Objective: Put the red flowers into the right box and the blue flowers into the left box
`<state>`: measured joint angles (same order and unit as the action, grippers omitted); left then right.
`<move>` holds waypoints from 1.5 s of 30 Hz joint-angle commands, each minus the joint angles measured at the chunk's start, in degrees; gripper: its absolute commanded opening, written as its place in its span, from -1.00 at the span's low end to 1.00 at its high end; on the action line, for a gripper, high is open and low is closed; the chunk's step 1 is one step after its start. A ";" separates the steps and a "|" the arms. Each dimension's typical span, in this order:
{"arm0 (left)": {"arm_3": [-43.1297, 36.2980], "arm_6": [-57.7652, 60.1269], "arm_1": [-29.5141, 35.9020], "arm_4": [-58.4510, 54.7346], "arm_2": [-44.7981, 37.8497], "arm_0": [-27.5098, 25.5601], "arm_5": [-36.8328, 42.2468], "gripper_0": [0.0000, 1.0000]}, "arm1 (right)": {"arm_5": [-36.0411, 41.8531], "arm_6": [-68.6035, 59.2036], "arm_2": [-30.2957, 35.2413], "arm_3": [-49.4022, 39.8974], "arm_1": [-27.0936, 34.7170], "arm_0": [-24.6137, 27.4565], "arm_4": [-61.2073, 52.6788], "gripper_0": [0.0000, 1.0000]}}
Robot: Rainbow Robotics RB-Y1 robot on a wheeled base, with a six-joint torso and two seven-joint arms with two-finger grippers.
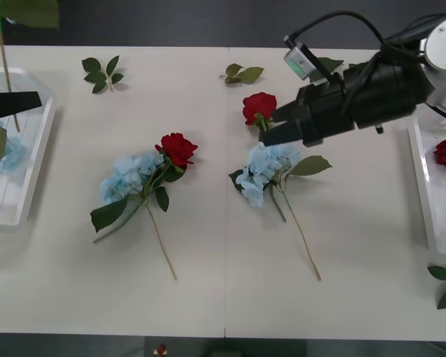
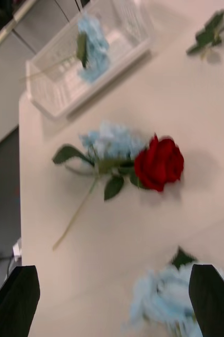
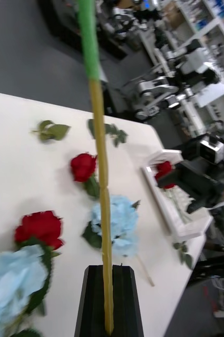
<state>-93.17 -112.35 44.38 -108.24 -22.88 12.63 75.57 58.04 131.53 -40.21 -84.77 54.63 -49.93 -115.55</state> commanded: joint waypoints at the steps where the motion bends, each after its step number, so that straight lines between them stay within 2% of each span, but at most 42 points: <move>1: -1.84 6.00 5.89 3.65 -4.19 -4.37 0.19 -1.00 | -1.17 -8.14 -2.94 -6.72 7.95 -1.31 0.59 0.64; 4: -1.84 6.09 8.35 10.07 -7.62 -7.09 -0.34 -1.00 | -0.47 -13.06 -3.64 -10.94 12.52 -0.17 4.45 0.64; 8: -1.84 5.47 9.05 20.53 -11.04 -9.55 -2.10 -1.00 | 0.06 -19.30 -3.73 -14.89 15.33 1.06 9.90 0.65; 14: -1.76 4.24 9.14 32.13 -13.59 -13.51 -9.13 -1.00 | -0.91 -26.42 -3.73 -18.50 15.59 3.78 19.66 0.64; 19: -1.40 4.33 9.14 41.97 -11.13 -14.74 -15.98 -1.00 | -1.17 -31.51 -3.73 -19.46 12.69 6.16 29.15 0.64; 23: -0.09 4.59 9.05 44.87 -8.76 -14.65 -18.62 -1.00 | -1.00 -33.54 -3.82 -18.94 10.67 7.03 33.99 0.64; 25: 3.25 4.59 9.05 47.69 -3.92 -13.95 -23.63 -1.00 | -0.82 -34.50 -4.08 -18.32 8.21 8.53 38.91 0.64; 30: 7.82 3.98 9.05 48.21 2.14 -13.16 -29.43 -1.00 | 1.29 -35.65 -3.99 -18.15 5.22 10.46 44.62 0.64; 42: 12.31 4.59 9.05 47.77 6.36 -12.72 -30.48 -1.00 | 4.89 -41.71 -3.99 -15.60 -3.39 13.28 57.72 0.64; 45: 12.31 4.59 9.05 47.77 6.27 -12.72 -30.48 -0.90 | 4.89 -41.89 -4.08 -12.61 -6.20 13.28 59.56 0.64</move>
<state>-80.39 -106.71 51.97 -60.34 -16.06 -1.70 45.93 62.76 91.17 -44.50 -99.17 50.48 -36.10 -57.33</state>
